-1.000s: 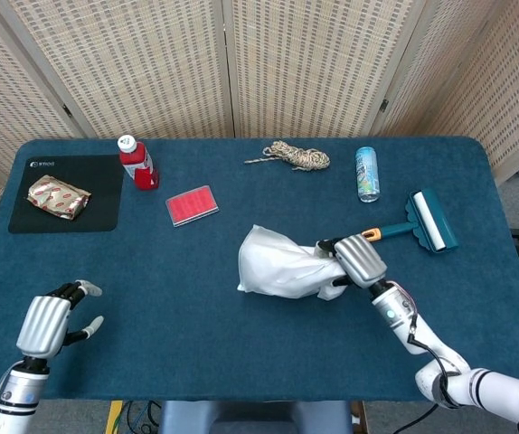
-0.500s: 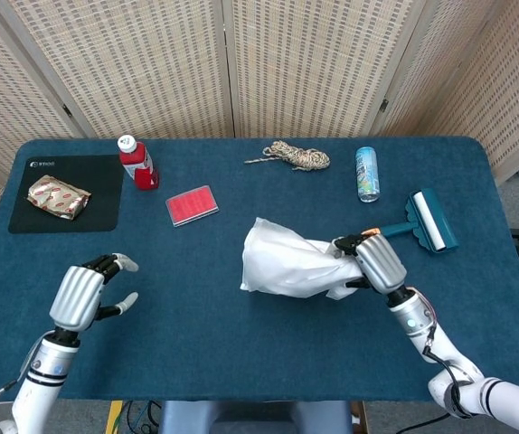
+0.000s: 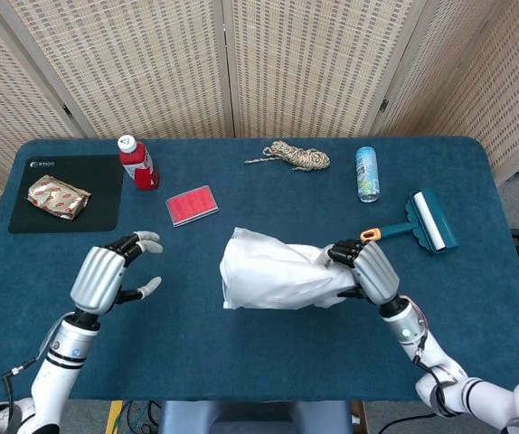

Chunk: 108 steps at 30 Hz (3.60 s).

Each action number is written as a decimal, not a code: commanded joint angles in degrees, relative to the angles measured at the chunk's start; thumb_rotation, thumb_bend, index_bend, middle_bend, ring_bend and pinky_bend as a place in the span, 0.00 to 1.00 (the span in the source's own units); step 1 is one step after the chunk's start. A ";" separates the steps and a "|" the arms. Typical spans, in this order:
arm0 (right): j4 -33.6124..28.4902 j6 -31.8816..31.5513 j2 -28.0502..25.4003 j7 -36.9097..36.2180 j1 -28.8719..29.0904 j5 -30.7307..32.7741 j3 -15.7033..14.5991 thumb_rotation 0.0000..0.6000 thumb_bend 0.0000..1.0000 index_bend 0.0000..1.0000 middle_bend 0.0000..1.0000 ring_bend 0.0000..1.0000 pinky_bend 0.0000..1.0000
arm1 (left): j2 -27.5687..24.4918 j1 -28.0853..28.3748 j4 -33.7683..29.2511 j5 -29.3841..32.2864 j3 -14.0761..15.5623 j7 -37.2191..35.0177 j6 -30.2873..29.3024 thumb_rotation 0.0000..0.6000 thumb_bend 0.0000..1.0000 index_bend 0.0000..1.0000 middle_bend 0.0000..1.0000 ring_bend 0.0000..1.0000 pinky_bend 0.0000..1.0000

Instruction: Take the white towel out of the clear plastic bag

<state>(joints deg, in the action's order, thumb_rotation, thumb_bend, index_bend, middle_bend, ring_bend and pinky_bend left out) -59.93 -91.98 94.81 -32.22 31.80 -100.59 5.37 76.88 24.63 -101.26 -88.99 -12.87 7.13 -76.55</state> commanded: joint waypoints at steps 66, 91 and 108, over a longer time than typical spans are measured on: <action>16.87 -9.34 16.37 -8.59 7.65 2.67 3.51 1.00 0.45 0.57 0.67 0.62 0.72 | 0.52 9.25 -9.35 6.41 -0.61 -0.49 6.41 1.00 0.04 0.30 0.00 0.02 0.29; 16.29 -9.32 17.00 -8.63 8.44 3.19 3.52 1.00 0.45 0.57 0.67 0.62 0.72 | 1.87 10.04 -10.17 7.62 -0.52 -3.33 6.19 1.00 0.04 0.59 0.00 0.03 0.29; 17.13 -8.50 17.38 -8.20 8.20 3.86 3.29 1.00 0.45 0.57 0.67 0.62 0.72 | 1.55 10.05 -12.34 10.30 -0.87 -3.71 6.38 1.00 0.22 0.76 0.05 0.03 0.29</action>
<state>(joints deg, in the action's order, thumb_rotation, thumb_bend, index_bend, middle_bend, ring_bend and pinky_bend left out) -42.80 -100.46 112.19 -40.43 40.00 -96.72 8.66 78.45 34.68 -113.58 -78.70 -13.75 3.40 -70.18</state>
